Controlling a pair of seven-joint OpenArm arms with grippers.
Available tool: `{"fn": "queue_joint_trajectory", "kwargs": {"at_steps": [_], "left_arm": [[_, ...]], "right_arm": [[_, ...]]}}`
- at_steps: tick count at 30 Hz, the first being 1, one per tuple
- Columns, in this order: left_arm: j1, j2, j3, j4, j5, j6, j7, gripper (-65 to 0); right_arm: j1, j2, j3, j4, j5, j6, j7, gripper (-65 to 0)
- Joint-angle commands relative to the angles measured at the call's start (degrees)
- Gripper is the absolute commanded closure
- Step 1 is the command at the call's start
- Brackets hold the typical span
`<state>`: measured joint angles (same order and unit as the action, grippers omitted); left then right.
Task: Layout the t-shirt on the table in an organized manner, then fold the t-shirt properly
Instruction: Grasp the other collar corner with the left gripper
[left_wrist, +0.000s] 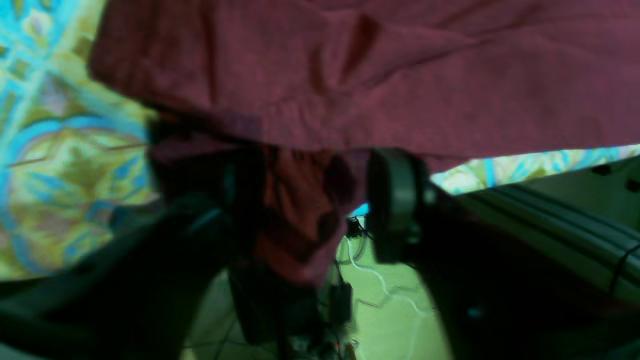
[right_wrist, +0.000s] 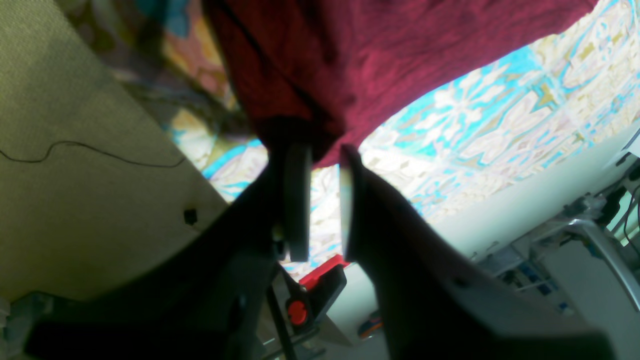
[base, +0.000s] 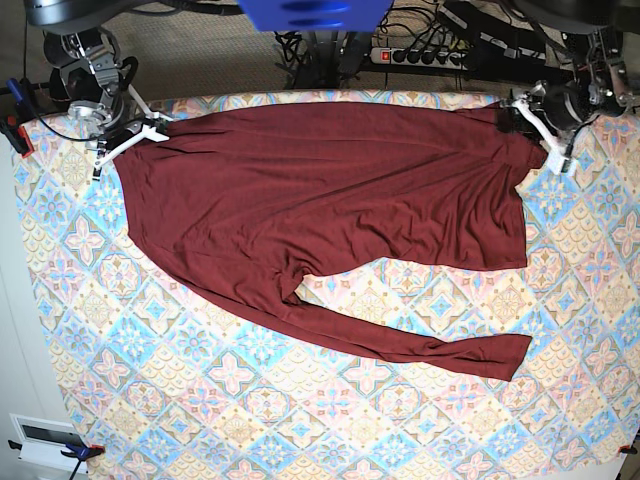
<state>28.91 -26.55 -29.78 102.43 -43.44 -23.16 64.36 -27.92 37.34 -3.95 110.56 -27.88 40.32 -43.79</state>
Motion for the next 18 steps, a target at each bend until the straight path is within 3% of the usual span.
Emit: {"fn": "queue_joint_trajectory", "kwargs": {"at_steps": [1,6,10,18], "left_arm": [[-0.1,0.5,-1.7,1.3,-0.6,-0.1,-0.7,-37.7],[-0.9,4.7,-11.6,1.4,-0.6,-0.1,-1.0,-37.9],[-6.4,5.4,-16.3,0.9,-0.1,0.0,-0.7,-37.9],[-21.8,5.6,-16.4,-10.7,0.9,0.3,-0.8,-37.9]], "right_arm": [[0.4,1.0,0.7,0.7,-0.4,-0.3,-0.2,-9.7],[3.6,1.0,0.4,0.7,-0.4,-0.3,-0.2,-9.5],[6.0,0.8,0.6,0.7,-0.3,-0.3,-0.1,-9.4],[13.5,-6.5,0.7,1.0,-0.2,-0.3,0.0,-9.4]]}}
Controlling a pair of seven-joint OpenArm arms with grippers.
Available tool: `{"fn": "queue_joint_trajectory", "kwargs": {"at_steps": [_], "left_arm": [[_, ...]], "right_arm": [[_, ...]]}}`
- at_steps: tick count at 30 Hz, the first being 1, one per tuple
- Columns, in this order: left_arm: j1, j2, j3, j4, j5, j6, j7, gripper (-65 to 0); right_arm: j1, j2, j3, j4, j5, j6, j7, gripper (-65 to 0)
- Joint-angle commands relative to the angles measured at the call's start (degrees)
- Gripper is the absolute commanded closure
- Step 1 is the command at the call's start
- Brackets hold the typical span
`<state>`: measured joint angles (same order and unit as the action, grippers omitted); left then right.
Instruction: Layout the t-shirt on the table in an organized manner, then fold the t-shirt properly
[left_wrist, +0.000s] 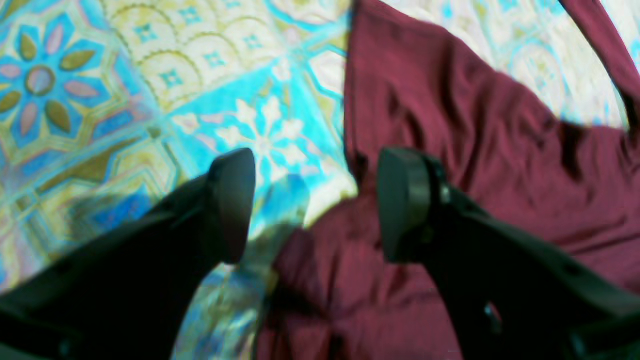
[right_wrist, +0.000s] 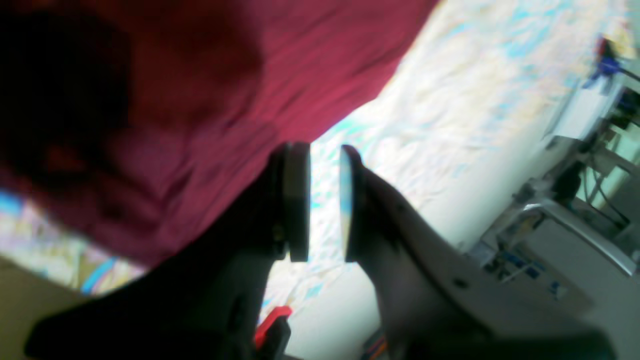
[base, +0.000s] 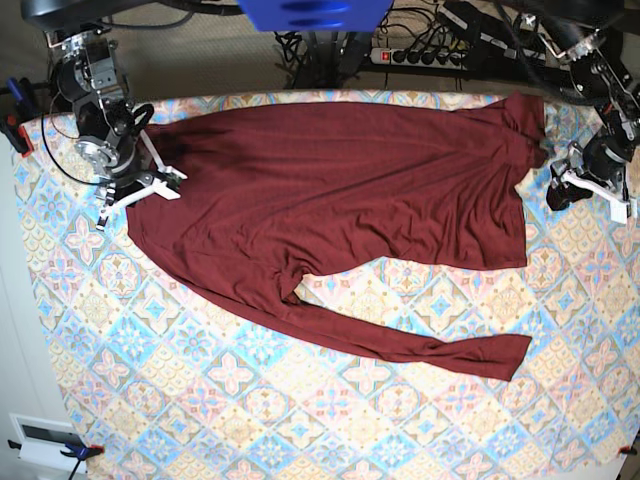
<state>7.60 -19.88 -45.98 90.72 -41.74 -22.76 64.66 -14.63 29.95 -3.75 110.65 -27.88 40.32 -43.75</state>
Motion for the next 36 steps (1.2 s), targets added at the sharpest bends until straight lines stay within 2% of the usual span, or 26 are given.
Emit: {"fn": "queue_joint_trajectory", "kwargs": {"at_steps": [1,7,13,19,25,27,28,30,32,34,36], "left_arm": [[-2.3,-1.1,-0.2,-1.0,0.1,-0.1,-1.3,-37.9],[-13.3,0.1,2.9,-12.0,8.2,-0.1,-1.8,-37.9],[-17.9,3.0,10.5,-19.0,15.1,-0.1,-11.3,-37.9],[-21.9,4.7,12.5,-29.4,19.0,-0.1,-17.2,-37.9],[-22.3,4.9,12.5,-31.2,20.0,-0.1,-18.3,-37.6],[-22.3,5.0,12.7,-31.2,19.9,-0.3,-17.9,-33.4],[-22.3,5.1,13.2,-31.2,19.5,-0.4,-17.9,-28.3],[-22.3,5.1,15.6,-31.1,19.4,-0.3,-18.1,-14.5],[-22.5,5.1,16.2,-31.1,19.3,-0.2,-18.3,-1.1],[-22.5,5.1,16.2,-30.8,19.3,-0.2,-18.0,0.0],[-22.5,5.0,16.0,-30.7,19.1,-0.2,-18.2,-2.8]], "right_arm": [[0.7,0.2,0.5,0.9,-0.2,-0.3,-0.2,-9.4],[2.5,-2.9,0.5,0.9,-0.2,-0.3,-0.3,-9.4],[2.5,-4.6,0.5,0.9,-0.2,-0.3,-0.5,-9.4],[2.5,-4.7,2.0,1.0,-0.2,-0.3,-0.5,-9.4],[2.5,-4.9,4.4,0.9,-0.2,-0.3,-0.5,-9.4],[2.8,-4.9,4.4,0.9,-0.2,-0.3,-0.5,-9.4],[3.8,-4.9,4.4,0.8,-0.2,-0.3,-0.5,-9.4],[5.9,-4.9,4.4,0.7,0.0,-0.3,-0.5,-9.4],[7.7,-5.0,4.4,0.5,2.7,-0.3,-0.5,-9.6],[10.3,-5.0,4.5,0.4,8.1,-0.3,-0.6,-9.7],[13.9,-5.0,4.8,-0.1,13.7,-0.3,-1.0,-9.5]]}}
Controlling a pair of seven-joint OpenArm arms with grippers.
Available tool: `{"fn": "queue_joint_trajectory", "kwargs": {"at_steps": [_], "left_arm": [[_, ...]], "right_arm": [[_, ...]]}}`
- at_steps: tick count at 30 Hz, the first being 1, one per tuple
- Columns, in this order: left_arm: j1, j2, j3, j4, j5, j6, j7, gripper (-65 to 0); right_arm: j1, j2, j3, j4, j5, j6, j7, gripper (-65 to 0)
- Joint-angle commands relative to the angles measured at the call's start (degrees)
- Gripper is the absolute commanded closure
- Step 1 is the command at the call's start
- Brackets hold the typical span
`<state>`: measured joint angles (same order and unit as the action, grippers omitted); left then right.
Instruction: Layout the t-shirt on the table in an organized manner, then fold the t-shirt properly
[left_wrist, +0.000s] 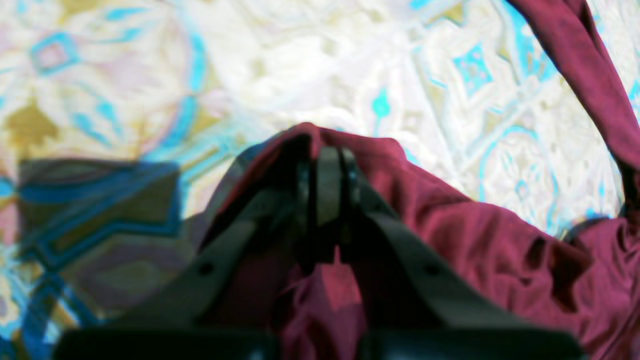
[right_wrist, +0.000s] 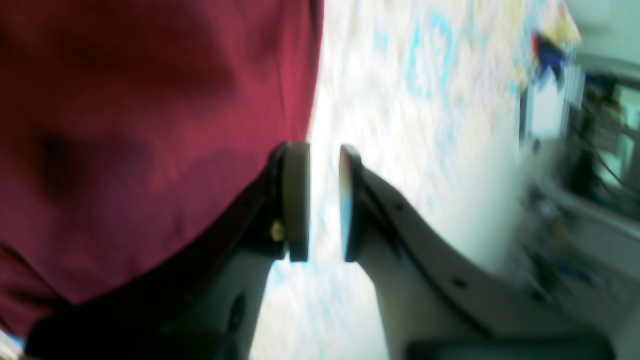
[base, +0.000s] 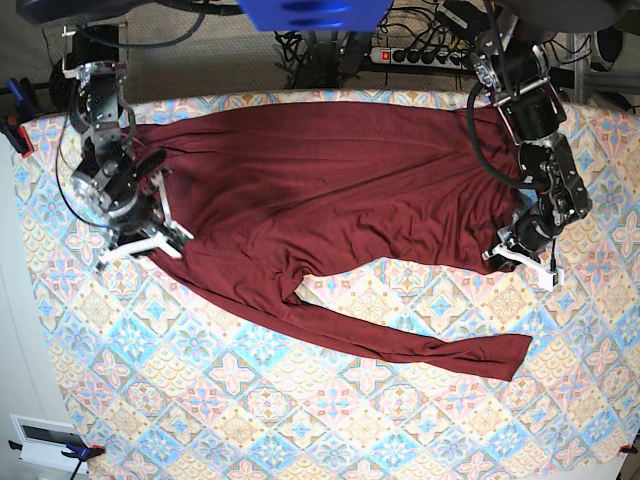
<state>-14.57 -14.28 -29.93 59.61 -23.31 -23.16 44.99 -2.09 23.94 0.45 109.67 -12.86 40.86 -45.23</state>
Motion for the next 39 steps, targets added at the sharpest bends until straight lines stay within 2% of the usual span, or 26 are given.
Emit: {"fn": "queue_joint_trajectory", "kwargs": {"at_steps": [1,3,7,11,14,18,21,27,39], "left_arm": [[-0.3,-0.8,0.0,0.8,0.0,0.2,1.4,-2.0],[0.0,-0.9,0.0,3.3,-1.9,0.2,1.5,0.0],[2.6,-1.0,-0.1,9.9,-4.9,0.2,1.6,-0.1],[3.6,-0.7,-0.1,15.1,-5.9,0.2,1.8,-0.1],[5.2,-0.6,-0.1,17.5,-6.0,0.2,1.8,-0.1],[5.9,-0.6,-0.1,18.8,-6.0,0.2,1.8,-0.1],[6.0,-0.6,-0.1,18.8,-6.0,0.2,1.8,-0.1],[6.0,-0.6,-0.1,18.8,-6.0,0.2,1.8,-0.1],[5.8,-0.6,-0.1,18.8,-6.0,0.2,1.8,-0.1]], "right_arm": [[2.6,1.0,2.1,-0.4,1.6,-0.9,-0.8,-9.5],[4.4,1.0,5.4,-3.8,6.9,-0.9,-2.3,-9.5],[7.4,1.1,9.7,-11.6,14.8,-0.9,-2.6,-9.7],[11.2,1.1,10.2,-20.7,22.0,-0.9,-2.5,-10.5],[12.9,1.2,10.1,-24.7,25.8,-0.9,-2.4,-14.6],[15.1,1.2,10.1,-31.3,26.0,-0.9,-2.0,-20.4],[17.4,1.2,8.1,-36.7,26.0,-0.9,1.0,-22.3],[23.2,1.2,2.2,-45.4,26.0,-0.9,6.6,-22.7],[23.6,1.3,-2.3,-57.9,26.0,-0.9,13.5,-22.3]]}}
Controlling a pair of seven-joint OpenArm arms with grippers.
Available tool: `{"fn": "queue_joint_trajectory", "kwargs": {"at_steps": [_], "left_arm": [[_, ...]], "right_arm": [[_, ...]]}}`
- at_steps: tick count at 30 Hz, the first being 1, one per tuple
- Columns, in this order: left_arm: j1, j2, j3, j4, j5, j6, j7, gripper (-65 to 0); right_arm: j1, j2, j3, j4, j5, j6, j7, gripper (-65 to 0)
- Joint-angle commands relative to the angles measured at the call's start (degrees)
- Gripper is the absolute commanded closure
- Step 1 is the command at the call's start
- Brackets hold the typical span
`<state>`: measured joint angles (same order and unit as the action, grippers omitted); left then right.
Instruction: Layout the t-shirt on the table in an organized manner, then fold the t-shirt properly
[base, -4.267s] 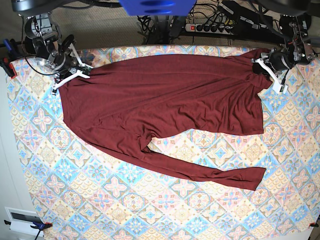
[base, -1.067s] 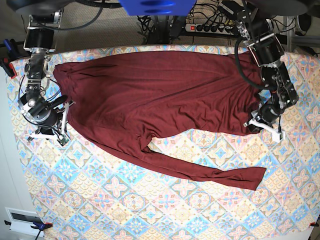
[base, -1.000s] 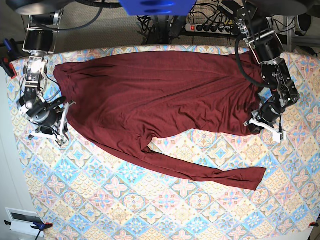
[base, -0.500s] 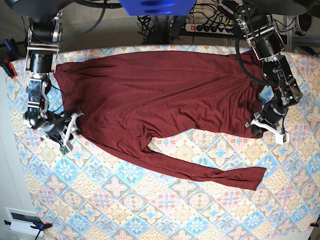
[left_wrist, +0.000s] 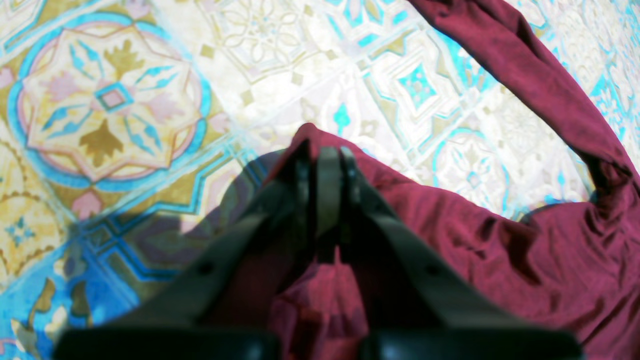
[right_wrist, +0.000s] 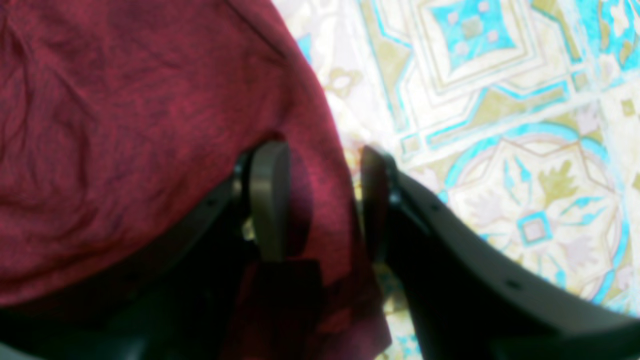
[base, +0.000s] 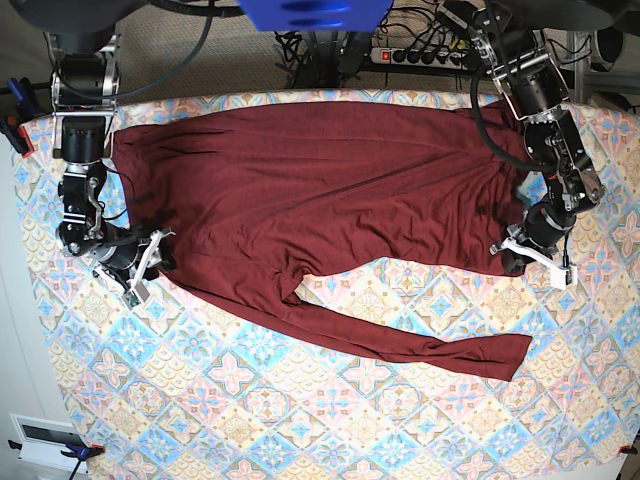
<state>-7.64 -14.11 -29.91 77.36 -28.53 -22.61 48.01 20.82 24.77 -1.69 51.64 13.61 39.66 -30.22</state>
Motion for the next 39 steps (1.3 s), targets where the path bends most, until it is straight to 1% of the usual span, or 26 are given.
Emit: {"fn": "queue_joint_trajectory", "kwargs": {"at_steps": [1,2,3,5,6,7,8,11,13,16,19,22,27,30,32,36,39], "left_arm": [[-1.1,-0.8,-0.1,1.1,-0.8,-0.4,-1.2,-0.1],[-1.1,-0.8,-0.1,1.1,-0.9,-0.4,-1.2,-0.1],[-1.1,-0.8,-0.1,1.1,-0.9,-0.4,-1.2,-0.1],[-1.1,-0.8,-0.1,1.1,-0.9,-0.4,-1.2,-0.1],[-1.1,-0.8,-0.1,1.1,-1.0,-0.4,-1.2,-0.1],[-1.0,-0.8,-0.1,1.1,-1.6,-0.4,-1.3,-0.1],[-0.9,-0.8,-0.1,1.1,-2.4,-0.4,-1.4,-0.1],[-0.8,-1.2,-0.1,1.2,-5.0,-0.6,-1.5,0.0],[0.3,-1.3,-0.1,1.5,-6.1,-0.6,-1.5,0.0],[2.6,-2.4,-0.2,5.1,-6.8,-0.6,-1.5,0.0],[4.9,-2.3,-0.2,9.5,-6.8,-0.6,-1.4,0.0],[7.5,-2.5,-0.2,12.7,-6.9,-0.6,-1.3,0.0],[12.8,-2.1,-2.5,19.5,-6.9,-0.6,-1.3,0.0],[16.2,-2.4,-2.7,22.2,-6.9,-0.6,-1.3,0.0],[18.4,-2.5,-3.4,23.4,-6.9,-0.6,-1.3,0.0],[21.7,-2.1,-8.4,24.8,-7.3,-0.6,-1.3,0.0],[24.0,-2.5,-11.2,24.6,-10.6,-0.6,-1.2,0.0]], "right_arm": [[0.7,0.5,-0.7,0.1,-0.5,0.3,-1.6,-21.3],[0.7,0.5,-1.2,0.1,-0.5,0.3,-1.6,-18.8],[0.7,0.5,-1.3,0.1,-0.5,0.3,-1.6,-14.6],[0.7,0.5,-0.6,0.1,-0.5,0.3,-1.6,-3.5],[0.7,0.5,0.0,0.2,-0.4,0.3,-1.6,0.0],[0.7,0.5,0.8,0.5,-0.4,0.3,-1.6,0.0],[0.5,0.5,1.8,1.4,-0.4,0.3,-1.7,-1.4],[0.2,0.9,6.0,6.6,-0.4,0.3,-2.3,0.0],[-2.0,2.2,8.2,10.7,-0.4,0.3,-4.3,0.0],[-4.6,2.3,11.8,17.2,-0.3,0.3,-7.5,0.0],[-7.1,2.3,16.2,22.4,-0.3,0.3,-10.4,0.0],[-10.0,2.3,18.1,28.1,-0.3,0.3,-12.6,0.0],[-16.4,2.3,18.4,36.7,-0.3,0.3,-13.0,0.0],[-20.5,3.8,18.4,40.9,-0.3,0.3,-13.0,0.0],[-22.5,4.3,18.7,42.9,-0.2,0.3,-13.0,0.0],[-26.8,4.4,23.6,46.3,-0.2,0.3,-13.0,0.0],[-29.4,4.4,25.9,47.8,-0.2,0.3,-13.0,0.0]]}}
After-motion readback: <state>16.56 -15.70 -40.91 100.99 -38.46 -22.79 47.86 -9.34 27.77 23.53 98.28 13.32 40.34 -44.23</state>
